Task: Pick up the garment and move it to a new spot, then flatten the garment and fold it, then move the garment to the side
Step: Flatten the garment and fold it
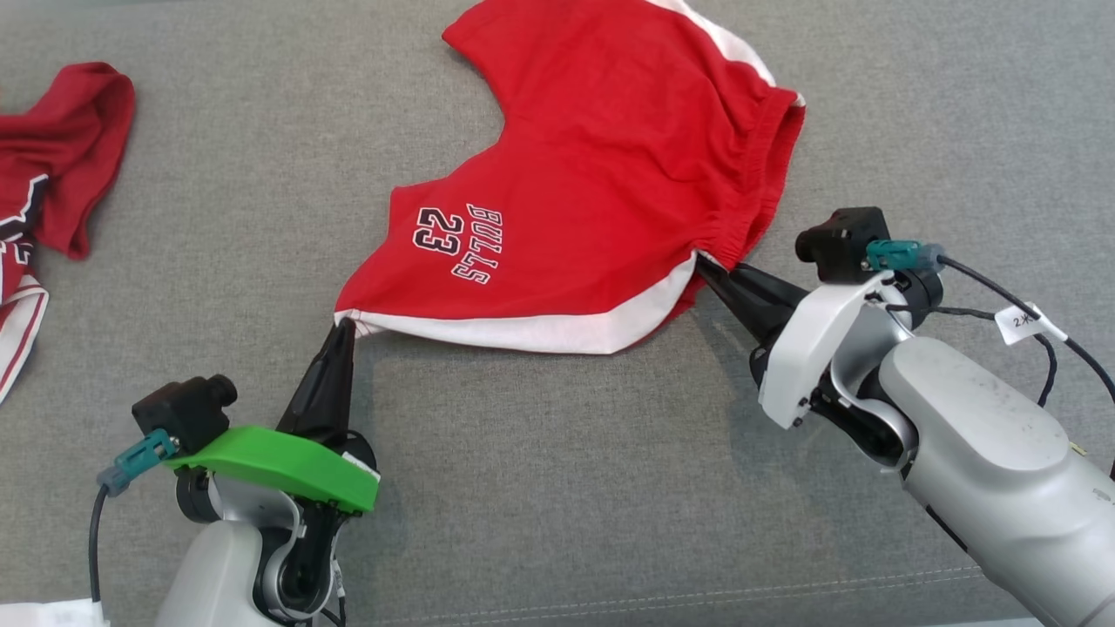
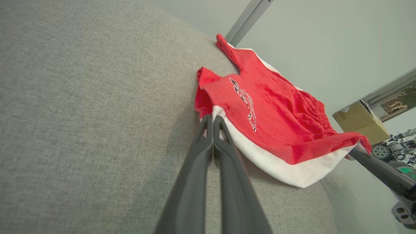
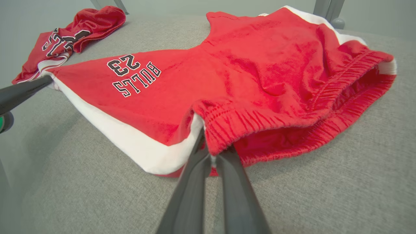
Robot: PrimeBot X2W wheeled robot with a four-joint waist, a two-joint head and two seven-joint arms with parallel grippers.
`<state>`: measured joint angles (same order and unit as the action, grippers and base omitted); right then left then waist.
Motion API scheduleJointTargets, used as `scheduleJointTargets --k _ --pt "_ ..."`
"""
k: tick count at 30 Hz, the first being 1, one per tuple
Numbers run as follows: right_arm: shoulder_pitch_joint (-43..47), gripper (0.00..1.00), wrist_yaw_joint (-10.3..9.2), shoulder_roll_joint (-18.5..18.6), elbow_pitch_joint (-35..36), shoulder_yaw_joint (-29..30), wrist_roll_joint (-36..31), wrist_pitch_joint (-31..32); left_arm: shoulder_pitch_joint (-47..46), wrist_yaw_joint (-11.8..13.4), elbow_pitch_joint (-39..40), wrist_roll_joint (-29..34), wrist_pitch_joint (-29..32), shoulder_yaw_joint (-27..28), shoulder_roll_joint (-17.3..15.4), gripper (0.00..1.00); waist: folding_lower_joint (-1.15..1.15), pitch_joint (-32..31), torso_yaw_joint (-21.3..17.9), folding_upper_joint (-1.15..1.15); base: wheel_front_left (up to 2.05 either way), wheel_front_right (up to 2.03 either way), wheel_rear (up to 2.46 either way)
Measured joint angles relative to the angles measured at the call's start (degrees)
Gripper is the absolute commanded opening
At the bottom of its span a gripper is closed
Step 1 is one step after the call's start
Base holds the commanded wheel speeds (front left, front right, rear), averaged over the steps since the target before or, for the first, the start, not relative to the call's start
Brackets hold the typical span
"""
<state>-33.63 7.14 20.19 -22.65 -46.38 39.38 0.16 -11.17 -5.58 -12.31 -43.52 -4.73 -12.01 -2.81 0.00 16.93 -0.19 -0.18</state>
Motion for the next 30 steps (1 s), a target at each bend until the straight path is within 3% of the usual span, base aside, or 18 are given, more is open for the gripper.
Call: scheduleJointTargets --k 8,17,30 --pt "2.1 0.0 0.0 2.3 2.8 -4.4 -0.2 -6.2 2.5 -0.5 0.1 1.5 -5.0 0.2 -0.1 0.0 0.0 -3.2 -0.6 0.0 0.0 0.0 0.0" --pt "11.6 0.0 0.0 5.3 0.9 -3.6 0.6 -11.9 12.6 -1.1 0.2 1.8 -6.4 -3.6 -0.5 0.0 0.0 -8.0 -2.0 0.0 0.0 0.0 0.0" --pt "18.2 0.0 0.0 5.9 -1.3 -2.4 3.1 -13.1 18.6 -1.2 1.6 1.9 -5.7 -5.8 -3.6 0.0 0.0 -11.8 -2.9 0.0 0.0 0.0 0.0"
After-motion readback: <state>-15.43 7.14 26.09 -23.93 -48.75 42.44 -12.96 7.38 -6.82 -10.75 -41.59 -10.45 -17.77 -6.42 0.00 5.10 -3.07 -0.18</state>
